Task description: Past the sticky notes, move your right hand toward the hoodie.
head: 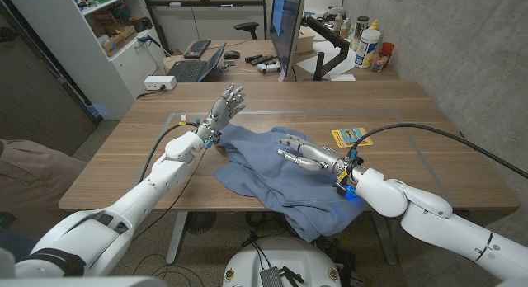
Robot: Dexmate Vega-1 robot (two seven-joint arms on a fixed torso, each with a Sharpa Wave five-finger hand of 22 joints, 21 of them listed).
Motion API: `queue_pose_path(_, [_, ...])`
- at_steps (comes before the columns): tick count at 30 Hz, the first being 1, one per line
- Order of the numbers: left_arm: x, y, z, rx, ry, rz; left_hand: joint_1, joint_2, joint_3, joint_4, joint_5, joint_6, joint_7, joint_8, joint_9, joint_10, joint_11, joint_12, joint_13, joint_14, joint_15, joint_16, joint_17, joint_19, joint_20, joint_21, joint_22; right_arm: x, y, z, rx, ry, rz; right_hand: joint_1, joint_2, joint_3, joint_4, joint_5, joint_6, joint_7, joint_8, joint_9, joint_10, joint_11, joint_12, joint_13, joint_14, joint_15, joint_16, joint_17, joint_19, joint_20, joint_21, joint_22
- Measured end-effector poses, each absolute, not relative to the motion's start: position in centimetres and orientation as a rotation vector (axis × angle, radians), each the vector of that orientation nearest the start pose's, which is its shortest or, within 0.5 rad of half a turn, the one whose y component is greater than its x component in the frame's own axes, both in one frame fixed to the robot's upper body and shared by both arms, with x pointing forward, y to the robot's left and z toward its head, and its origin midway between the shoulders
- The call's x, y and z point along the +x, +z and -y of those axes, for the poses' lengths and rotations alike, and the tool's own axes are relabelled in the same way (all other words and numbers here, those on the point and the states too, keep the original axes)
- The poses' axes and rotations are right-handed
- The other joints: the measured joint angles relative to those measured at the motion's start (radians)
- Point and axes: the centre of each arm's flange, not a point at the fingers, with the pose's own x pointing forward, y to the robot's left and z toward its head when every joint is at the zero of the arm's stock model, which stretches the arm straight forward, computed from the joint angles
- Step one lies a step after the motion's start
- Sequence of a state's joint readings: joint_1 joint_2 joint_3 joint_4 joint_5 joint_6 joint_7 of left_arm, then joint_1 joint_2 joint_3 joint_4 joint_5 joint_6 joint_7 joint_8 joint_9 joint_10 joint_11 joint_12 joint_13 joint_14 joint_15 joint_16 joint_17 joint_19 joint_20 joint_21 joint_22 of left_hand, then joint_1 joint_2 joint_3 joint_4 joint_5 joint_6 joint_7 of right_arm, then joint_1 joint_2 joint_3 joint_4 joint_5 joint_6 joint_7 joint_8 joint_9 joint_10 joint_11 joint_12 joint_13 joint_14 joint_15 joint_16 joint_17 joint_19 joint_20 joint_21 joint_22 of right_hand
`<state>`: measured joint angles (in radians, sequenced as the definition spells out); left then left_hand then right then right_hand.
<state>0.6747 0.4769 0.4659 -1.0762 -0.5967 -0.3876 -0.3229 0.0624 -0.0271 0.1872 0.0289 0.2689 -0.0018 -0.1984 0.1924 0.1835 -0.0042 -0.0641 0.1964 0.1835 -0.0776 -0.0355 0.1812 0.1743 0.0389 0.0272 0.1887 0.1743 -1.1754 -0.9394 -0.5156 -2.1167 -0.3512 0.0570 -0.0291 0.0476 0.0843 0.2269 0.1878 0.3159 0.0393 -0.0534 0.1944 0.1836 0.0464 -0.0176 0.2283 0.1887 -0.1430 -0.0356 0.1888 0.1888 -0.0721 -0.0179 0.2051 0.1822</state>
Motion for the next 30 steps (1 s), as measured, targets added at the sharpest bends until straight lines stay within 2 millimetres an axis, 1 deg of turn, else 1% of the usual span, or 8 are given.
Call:
queue_pose_path(2, [67.47, -0.98, -25.98, 0.136, -0.447, 0.621, 0.0, 0.0, 0.0, 0.0, 0.0, 0.0, 0.0, 0.0, 0.0, 0.0, 0.0, 0.0, 0.0, 0.0, 0.0, 0.0, 0.0, 0.0, 0.0, 0.0, 0.0, 47.33, -8.9, 15.15, -1.203, 0.464, 0.786, 0.0, 0.0, 0.0, 0.0, -0.006, 0.0, 0.0, 0.0, 0.0, 0.0, 0.0, 0.0, 0.0, 0.0, 0.0, 0.0, 0.0, 0.0, 0.0, 0.0, 0.002])
queue_pose_path(3, [67.48, -0.99, -25.99, 0.136, -0.446, 0.62, 0.0, 0.0, 0.0, 0.0, 0.0, 0.0, 0.0, 0.0, 0.0, 0.0, 0.0, 0.0, 0.0, 0.0, 0.0, 0.0, 0.0, 0.0, 0.0, 0.0, 0.0, 47.33, -8.92, 15.16, -1.203, 0.464, 0.786, -0.001, 0.001, 0.004, 0.004, -0.007, 0.0, 0.0, 0.0, 0.0, 0.0, 0.0, 0.0, 0.0, 0.0, 0.0, 0.0, 0.0, 0.0, 0.0, 0.0, 0.002])
queue_pose_path(11, [67.21, -1.22, -25.72, 0.142, -0.451, 0.62, 0.0, 0.0, 0.0, 0.0, 0.0, 0.0, 0.0, 0.0, 0.0, 0.0, 0.0, 0.0, 0.0, 0.0, 0.0, 0.0, 0.0, 0.0, 0.0, 0.0, 0.0, 47.33, -9.31, 15.44, -1.182, 0.483, 0.775, -0.007, -0.001, 0.004, 0.004, -0.007, 0.0, 0.0, 0.0, 0.0, 0.004, 0.004, 0.0, 0.0, 0.0, 0.0, 0.005, 0.0, 0.009, 0.009, 0.0, 0.002])
queue_pose_path(13, [67.23, -1.27, -25.65, 0.144, -0.452, 0.618, 0.0, 0.0, 0.0, 0.0, 0.0, 0.0, 0.0, 0.0, 0.0, -0.001, -0.001, 0.0, 0.0, 0.0, 0.0, 0.0, 0.0, 0.0, 0.0, 0.0, 0.0, 47.34, -9.4, 15.5, -1.179, 0.485, 0.772, -0.017, -0.001, 0.004, 0.004, -0.007, 0.0, 0.0, 0.0, 0.0, 0.004, 0.004, 0.0, 0.0, 0.0, 0.0, 0.005, 0.0, 0.009, 0.009, 0.0, 0.002])
queue_pose_path(15, [67.24, -1.32, -25.56, 0.144, -0.454, 0.617, 0.0, 0.0, 0.0, 0.0, 0.0, 0.0, 0.0, 0.0, 0.0, -0.004, -0.004, 0.0, 0.0, 0.0, 0.0, 0.0, 0.0, 0.0, 0.0, 0.0, 0.0, 47.36, -9.5, 15.62, -1.177, 0.486, 0.768, -0.017, -0.001, 0.011, 0.003, -0.013, 0.0, 0.0, 0.0, 0.0, 0.004, 0.004, 0.0, 0.0, 0.001, 0.001, 0.005, 0.0, 0.012, 0.013, 0.0, 0.002])
queue_pose_path(19, [67.28, -1.33, -25.4, 0.145, -0.456, 0.616, 0.0, 0.0, -0.001, 0.0, 0.0, 0.0, 0.0, 0.0, 0.0, -0.004, -0.004, 0.0, 0.0, 0.0, 0.0, 0.0, 0.0, 0.0, 0.0, 0.0, 0.0, 47.36, -9.6, 15.75, -1.174, 0.487, 0.764, -0.021, -0.005, 0.012, 0.004, -0.013, 0.0, 0.0, 0.0, 0.0, 0.007, 0.0, 0.0, 0.0, 0.011, 0.0, 0.005, 0.0, 0.012, 0.013, 0.0, 0.002])
queue_pose_path(28, [67.37, -1.46, -25.23, 0.146, -0.457, 0.613, 0.0, 0.0, -0.003, -0.003, 0.0, 0.0, 0.0, 0.0, 0.0, -0.004, -0.004, 0.0, 0.0, 0.0, 0.0, 0.0, 0.0, 0.0, 0.0, 0.0, 0.0, 47.36, -9.67, 16.01, -1.175, 0.488, 0.758, -0.021, -0.005, 0.012, 0.004, -0.017, 0.0, 0.0, 0.0, 0.0, 0.007, 0.0, 0.0, 0.0, 0.011, 0.0, 0.005, 0.0, 0.016, 0.009, 0.0, 0.002])
queue_pose_path(30, [67.43, -1.55, -25.12, 0.144, -0.457, 0.611, 0.0, 0.0, -0.003, -0.003, 0.0, 0.0, 0.0, 0.0, 0.0, -0.004, -0.004, 0.0, 0.0, 0.0, 0.0, 0.0, 0.0, 0.0, 0.0, 0.0, 0.0, 47.37, -9.64, 16.1, -1.173, 0.488, 0.756, -0.021, -0.005, 0.017, 0.0, -0.02, 0.0, 0.0, 0.0, 0.0, 0.007, 0.0, 0.0, 0.0, 0.011, 0.0, 0.005, 0.0, 0.016, 0.009, 0.0, 0.002])
